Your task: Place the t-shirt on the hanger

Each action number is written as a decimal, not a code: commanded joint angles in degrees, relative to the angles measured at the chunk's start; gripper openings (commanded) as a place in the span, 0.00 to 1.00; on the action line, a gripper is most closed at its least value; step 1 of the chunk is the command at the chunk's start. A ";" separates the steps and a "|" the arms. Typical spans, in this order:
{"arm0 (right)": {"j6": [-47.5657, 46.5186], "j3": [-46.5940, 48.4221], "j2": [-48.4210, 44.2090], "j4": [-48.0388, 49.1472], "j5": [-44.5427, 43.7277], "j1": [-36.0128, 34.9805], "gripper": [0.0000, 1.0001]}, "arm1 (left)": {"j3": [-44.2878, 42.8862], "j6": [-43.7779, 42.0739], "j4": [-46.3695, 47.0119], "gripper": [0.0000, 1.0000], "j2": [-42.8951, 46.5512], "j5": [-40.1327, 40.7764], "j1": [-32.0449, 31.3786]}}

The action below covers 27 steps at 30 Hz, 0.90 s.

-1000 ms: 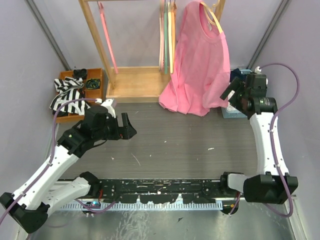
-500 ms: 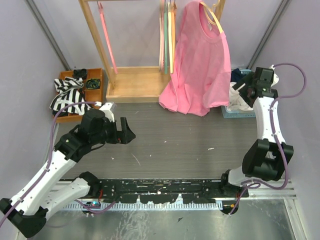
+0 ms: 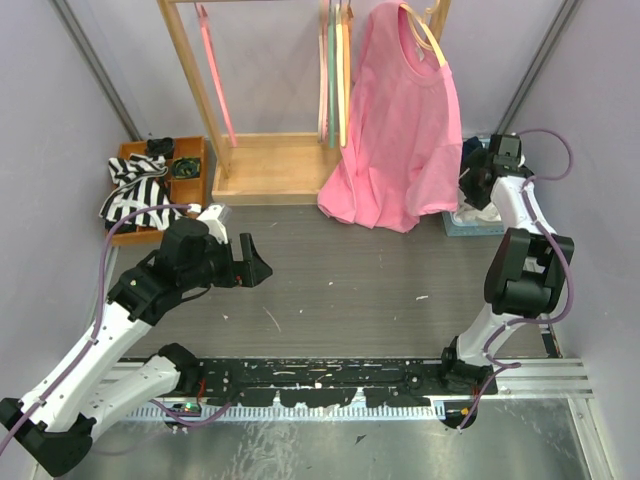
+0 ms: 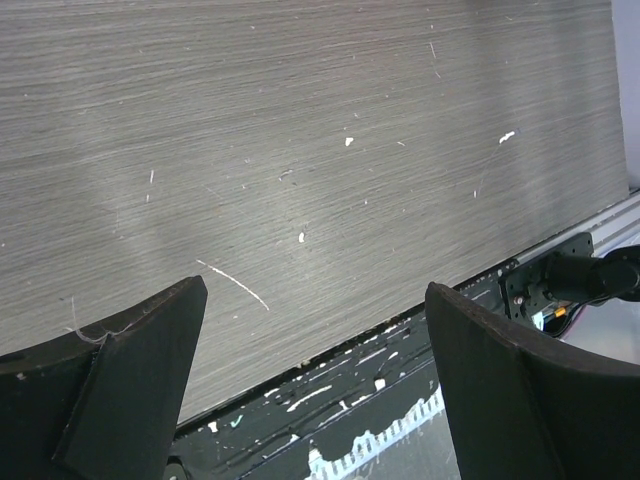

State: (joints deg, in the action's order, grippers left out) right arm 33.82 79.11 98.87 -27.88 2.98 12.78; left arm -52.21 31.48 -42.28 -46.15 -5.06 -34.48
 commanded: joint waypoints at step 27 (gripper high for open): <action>-4.14 8.06 -14.35 -4.32 0.45 1.60 0.01 | -5.14 0.95 -4.68 0.98 2.53 3.04 0.31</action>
State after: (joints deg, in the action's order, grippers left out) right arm 30.26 81.30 92.60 -31.24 4.25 12.69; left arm -54.08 32.91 -45.41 -44.77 -2.48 -34.48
